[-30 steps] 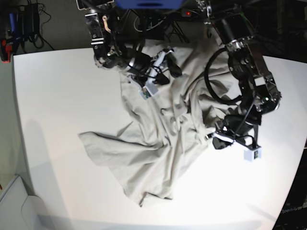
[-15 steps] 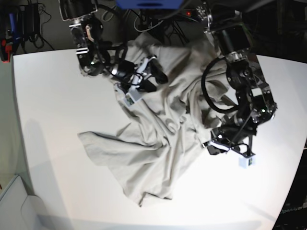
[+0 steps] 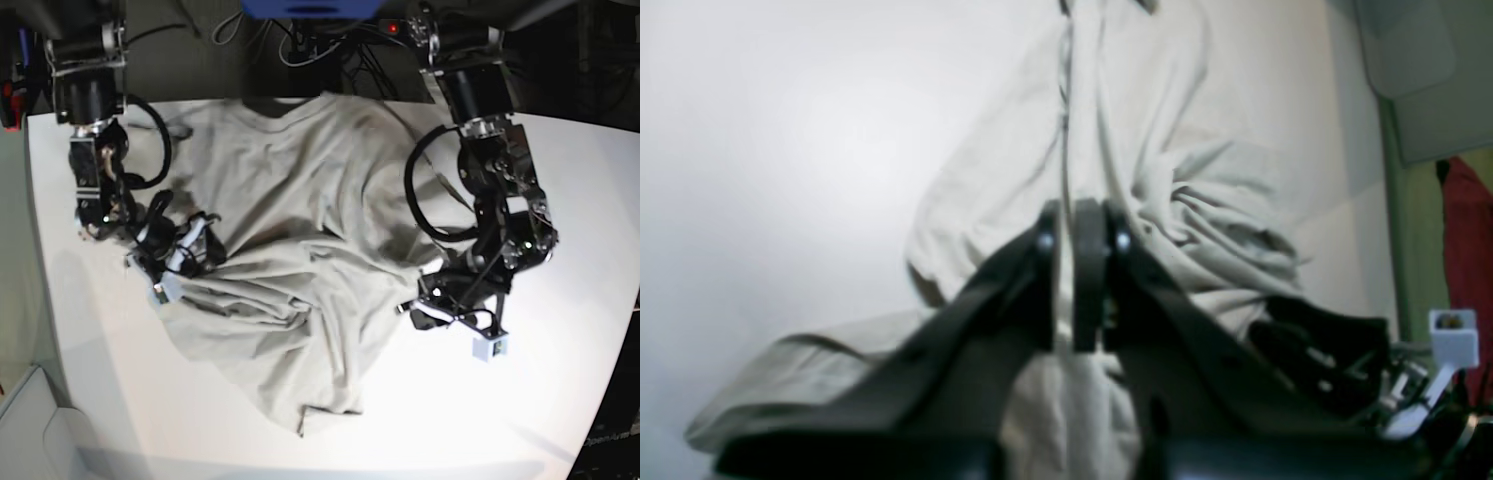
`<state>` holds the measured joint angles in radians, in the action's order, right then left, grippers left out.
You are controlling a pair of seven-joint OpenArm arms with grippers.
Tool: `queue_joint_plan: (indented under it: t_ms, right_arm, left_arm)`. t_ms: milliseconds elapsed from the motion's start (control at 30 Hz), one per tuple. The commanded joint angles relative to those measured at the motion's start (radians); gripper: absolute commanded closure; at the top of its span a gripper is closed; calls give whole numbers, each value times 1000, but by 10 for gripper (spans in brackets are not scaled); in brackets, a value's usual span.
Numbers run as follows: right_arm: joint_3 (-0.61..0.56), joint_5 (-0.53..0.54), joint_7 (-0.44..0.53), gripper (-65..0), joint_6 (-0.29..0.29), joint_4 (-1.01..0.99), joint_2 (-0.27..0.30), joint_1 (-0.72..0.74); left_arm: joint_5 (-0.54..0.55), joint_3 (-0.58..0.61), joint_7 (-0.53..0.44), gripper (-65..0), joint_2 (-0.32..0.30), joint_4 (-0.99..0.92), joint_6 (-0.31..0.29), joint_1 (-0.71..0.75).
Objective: Layout the t-shirt on the table in an organized manner, then fold the t-shirt properly
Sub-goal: 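Spread the grippers apart and lower the shirt onto the table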
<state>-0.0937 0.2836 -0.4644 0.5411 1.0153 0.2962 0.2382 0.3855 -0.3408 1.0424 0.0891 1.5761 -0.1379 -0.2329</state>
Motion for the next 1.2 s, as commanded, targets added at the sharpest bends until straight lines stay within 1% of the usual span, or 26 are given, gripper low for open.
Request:
queue_joint_plan:
  t_ms: [0, 67, 133, 267, 433, 633, 733, 800, 867, 1000, 1133, 1167]
  right_arm:
    - [-2, -145, -193, -340, -86, -71, 33, -15]
    - [8, -145, -179, -340, -86, -118, 57, 33]
    - [27, -145, -181, -340, -86, -123, 77, 65]
    - [85, -143, -188, -340, -86, -97, 93, 105]
    - [174, -143, -190, -340, -86, 113, 87, 49]
    - [188, -142, -190, -340, -86, 402, 48, -78]
    - [188, -142, -190, -340, -86, 515, 10, -138]
    - [188, -142, -190, -340, -86, 581, -2, -181]
    - [188, -142, -190, -340, -86, 635, -22, -214]
    - [188, -142, -190, -341, -86, 718, -59, -267]
    - [188, -142, -191, -341, -86, 787, -87, -316]
    - [188, -142, -191, -341, -86, 799, -91, -319]
  left_arm:
    - [17, 22, -27, -40, 1, 14, -6, -27]
    - [11, 61, -67, -40, -2, 14, -6, -27]
    - [10, 98, -115, -40, -4, 8, -6, -27]
    - [10, 165, -210, -40, -19, -78, -6, -27]
    - [10, 262, -370, -40, -32, -193, -6, -59]
    - [10, 348, -578, -40, -24, -385, -6, -142]
    - [10, 420, -695, -40, -24, -507, -6, -202]
    - [19, 463, -773, -40, -21, -603, -6, -250]
    - [19, 494, -854, -40, 8, -739, -6, -311]
    - [11, 494, -1003, -40, 68, -1046, -6, -455]
    - [11, 494, -1132, -40, 68, -1334, -6, -601]
    - [11, 494, -1154, -40, 68, -1376, -6, -616]
